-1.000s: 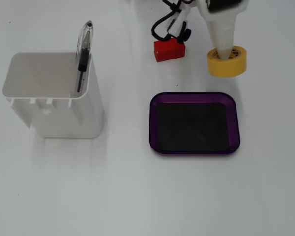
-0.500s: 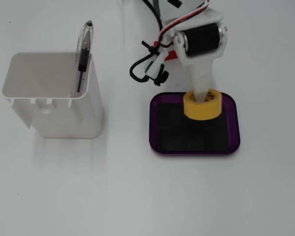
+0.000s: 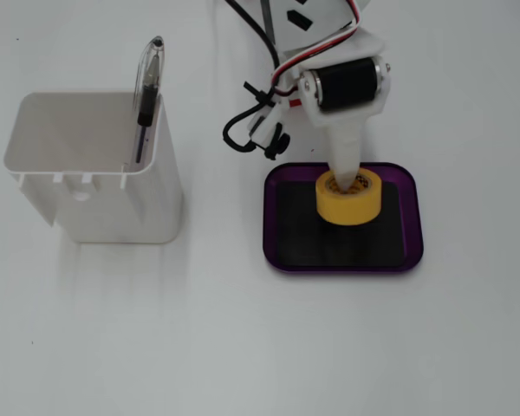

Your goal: Pick up the yellow tape and place it in the box.

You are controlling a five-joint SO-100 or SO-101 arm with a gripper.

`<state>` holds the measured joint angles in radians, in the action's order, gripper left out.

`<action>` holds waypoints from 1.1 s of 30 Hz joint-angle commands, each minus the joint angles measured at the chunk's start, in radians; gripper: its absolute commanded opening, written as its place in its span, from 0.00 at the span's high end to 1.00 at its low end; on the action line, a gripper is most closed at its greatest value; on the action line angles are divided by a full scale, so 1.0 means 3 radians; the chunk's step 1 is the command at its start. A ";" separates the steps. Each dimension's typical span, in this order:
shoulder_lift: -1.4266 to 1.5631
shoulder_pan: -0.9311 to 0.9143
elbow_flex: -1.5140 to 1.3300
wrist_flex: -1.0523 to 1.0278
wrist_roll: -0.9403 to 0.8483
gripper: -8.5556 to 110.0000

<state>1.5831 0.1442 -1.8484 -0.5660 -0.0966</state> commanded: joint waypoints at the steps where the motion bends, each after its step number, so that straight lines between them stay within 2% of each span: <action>1: 0.0072 -0.0005 0.0138 -0.0072 -0.0015 0.88; 9: 0.0399 -0.0010 0.0409 -0.0690 0.0010 0.87; 19: 0.2004 -0.0010 0.0419 -0.1488 -0.0010 0.87; 23: 0.2684 -0.0056 -0.0015 -0.1774 -0.0010 0.87; 33: 0.4489 -0.0762 -0.1877 -0.1744 0.0000 0.87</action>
<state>2.7811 -0.0368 -2.2780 -1.0891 -0.0966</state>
